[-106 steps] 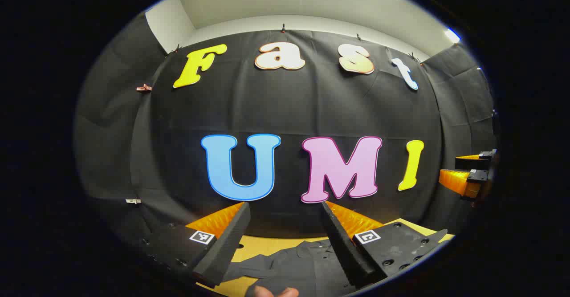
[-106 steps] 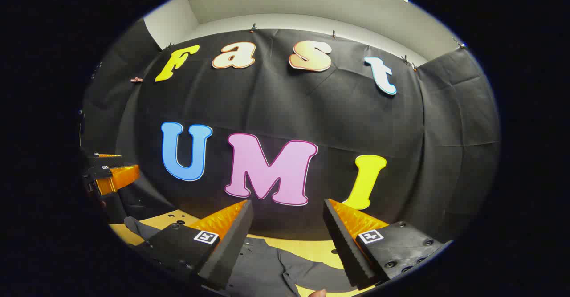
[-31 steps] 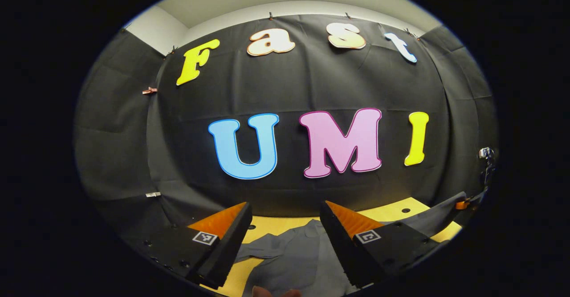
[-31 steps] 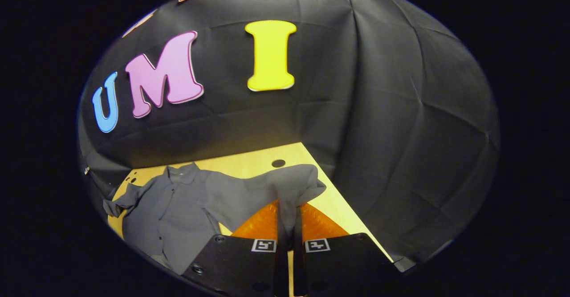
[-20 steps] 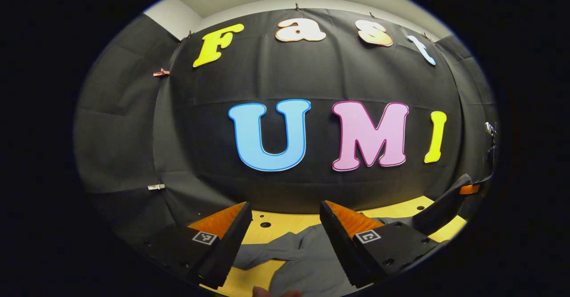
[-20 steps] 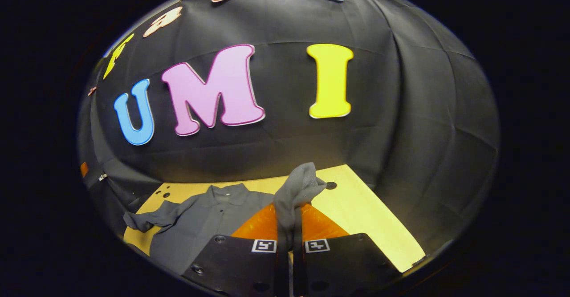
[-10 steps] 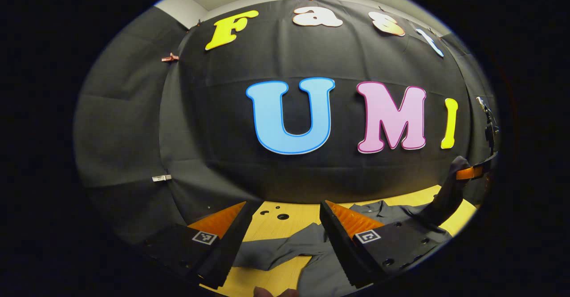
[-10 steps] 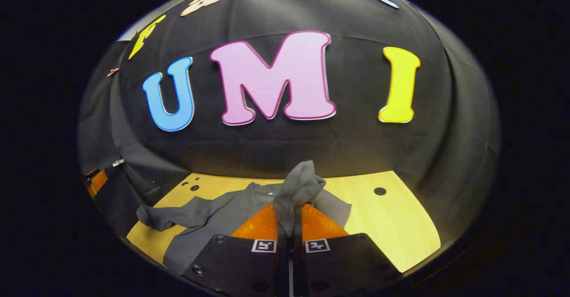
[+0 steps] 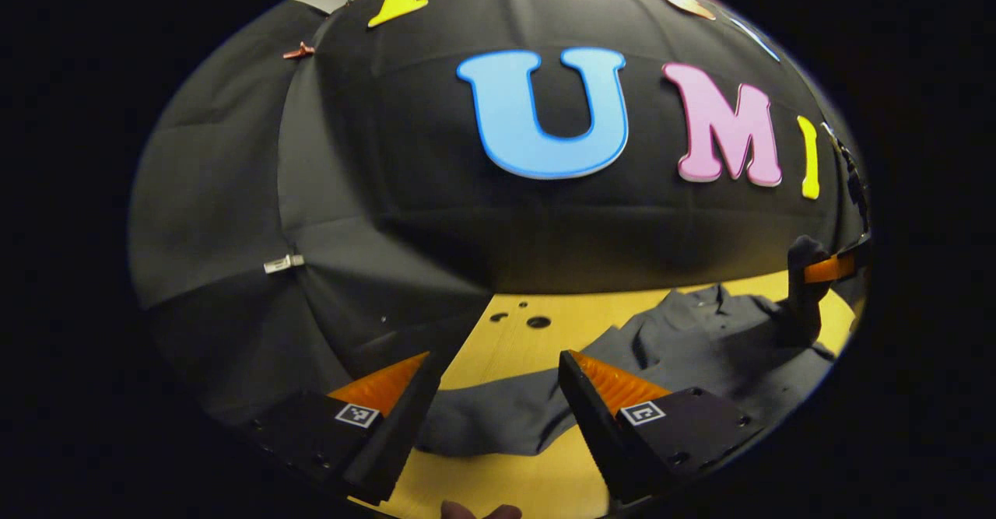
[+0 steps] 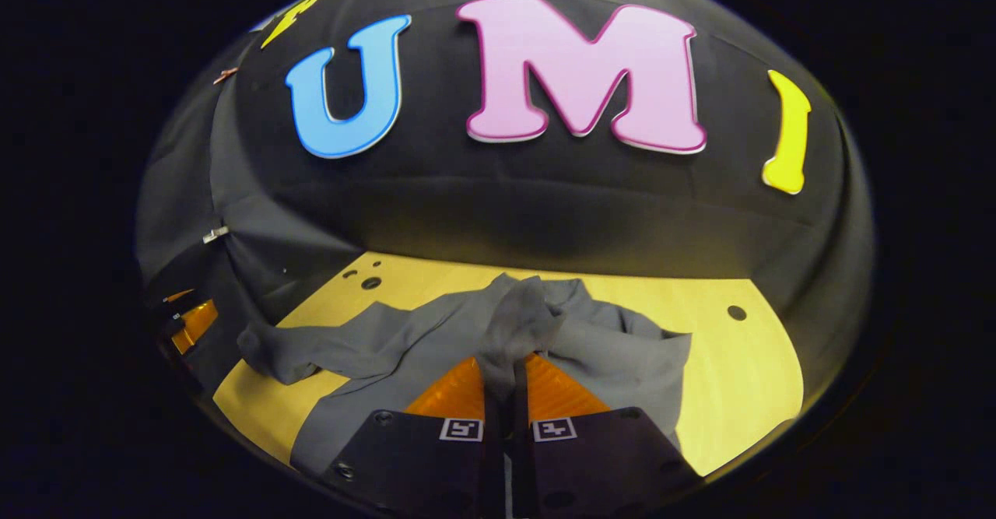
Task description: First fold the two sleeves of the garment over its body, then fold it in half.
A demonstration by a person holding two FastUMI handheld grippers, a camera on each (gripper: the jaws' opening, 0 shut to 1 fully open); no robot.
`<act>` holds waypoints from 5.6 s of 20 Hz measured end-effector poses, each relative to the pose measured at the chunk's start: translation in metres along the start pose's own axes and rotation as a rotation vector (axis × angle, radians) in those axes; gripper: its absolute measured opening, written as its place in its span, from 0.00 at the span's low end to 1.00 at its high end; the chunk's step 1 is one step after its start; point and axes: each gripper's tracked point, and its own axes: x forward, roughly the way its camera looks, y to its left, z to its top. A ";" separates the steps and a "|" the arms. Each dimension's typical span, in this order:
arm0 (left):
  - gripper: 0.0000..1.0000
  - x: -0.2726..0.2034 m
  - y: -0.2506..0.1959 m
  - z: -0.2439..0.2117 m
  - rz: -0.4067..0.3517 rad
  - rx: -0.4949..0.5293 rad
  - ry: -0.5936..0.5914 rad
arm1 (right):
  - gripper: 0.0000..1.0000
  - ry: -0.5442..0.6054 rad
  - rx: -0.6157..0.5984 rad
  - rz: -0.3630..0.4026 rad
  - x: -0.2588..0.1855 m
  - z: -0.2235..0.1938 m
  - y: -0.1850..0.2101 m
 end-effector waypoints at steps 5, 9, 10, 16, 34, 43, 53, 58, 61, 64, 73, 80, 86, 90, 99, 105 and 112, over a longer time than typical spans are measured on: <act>0.96 0.034 0.034 -0.059 0.063 -0.008 0.087 | 0.08 0.119 -0.057 0.028 0.045 -0.054 0.038; 0.96 0.057 0.053 -0.093 0.118 -0.023 0.147 | 0.08 0.216 -0.101 0.041 0.070 -0.094 0.053; 0.96 0.063 0.055 -0.103 0.124 -0.026 0.159 | 0.09 0.238 -0.105 0.044 0.075 -0.102 0.057; 0.96 0.078 0.063 -0.135 0.146 -0.064 0.232 | 0.10 0.327 -0.086 0.051 0.096 -0.134 0.073; 0.94 0.090 0.057 -0.177 0.051 -0.145 0.340 | 0.61 0.350 0.003 0.379 0.014 -0.145 0.160; 0.06 0.093 0.036 -0.149 -0.035 -0.057 0.322 | 0.61 0.282 0.020 0.217 -0.048 -0.125 0.056; 0.06 0.041 -0.047 -0.008 -0.173 -0.080 0.080 | 0.62 0.248 0.071 -0.034 -0.091 -0.127 -0.071; 0.06 0.015 -0.111 0.034 -0.264 -0.080 0.028 | 0.70 0.235 0.085 -0.074 -0.105 -0.133 -0.103; 0.06 -0.001 -0.156 0.052 -0.328 -0.070 0.010 | 0.81 0.232 0.102 -0.092 -0.115 -0.140 -0.120; 0.05 -0.012 -0.205 0.062 -0.399 -0.069 -0.002 | 0.84 0.229 0.122 -0.114 -0.123 -0.146 -0.137; 0.06 -0.042 -0.349 0.075 -0.592 -0.007 -0.002 | 0.87 0.235 0.186 -0.178 -0.156 -0.169 -0.198; 0.06 -0.043 -0.414 0.048 -0.633 0.017 0.054 | 0.87 0.253 0.196 -0.173 -0.167 -0.182 -0.221; 0.06 -0.041 -0.453 0.002 -0.634 0.067 0.134 | 0.87 0.277 0.186 -0.154 -0.169 -0.195 -0.233; 0.06 -0.035 -0.477 -0.039 -0.632 0.067 0.210 | 0.87 0.294 0.190 -0.153 -0.172 -0.203 -0.245; 0.18 -0.029 -0.517 -0.096 -0.652 0.088 0.335 | 0.87 0.316 0.198 -0.164 -0.176 -0.213 -0.266; 0.35 -0.053 -0.532 -0.088 -0.761 -0.008 0.341 | 0.87 0.318 0.191 -0.150 -0.169 -0.212 -0.262; 0.75 -0.100 -0.532 -0.069 -0.877 -0.097 0.298 | 0.87 0.315 0.196 -0.134 -0.167 -0.207 -0.253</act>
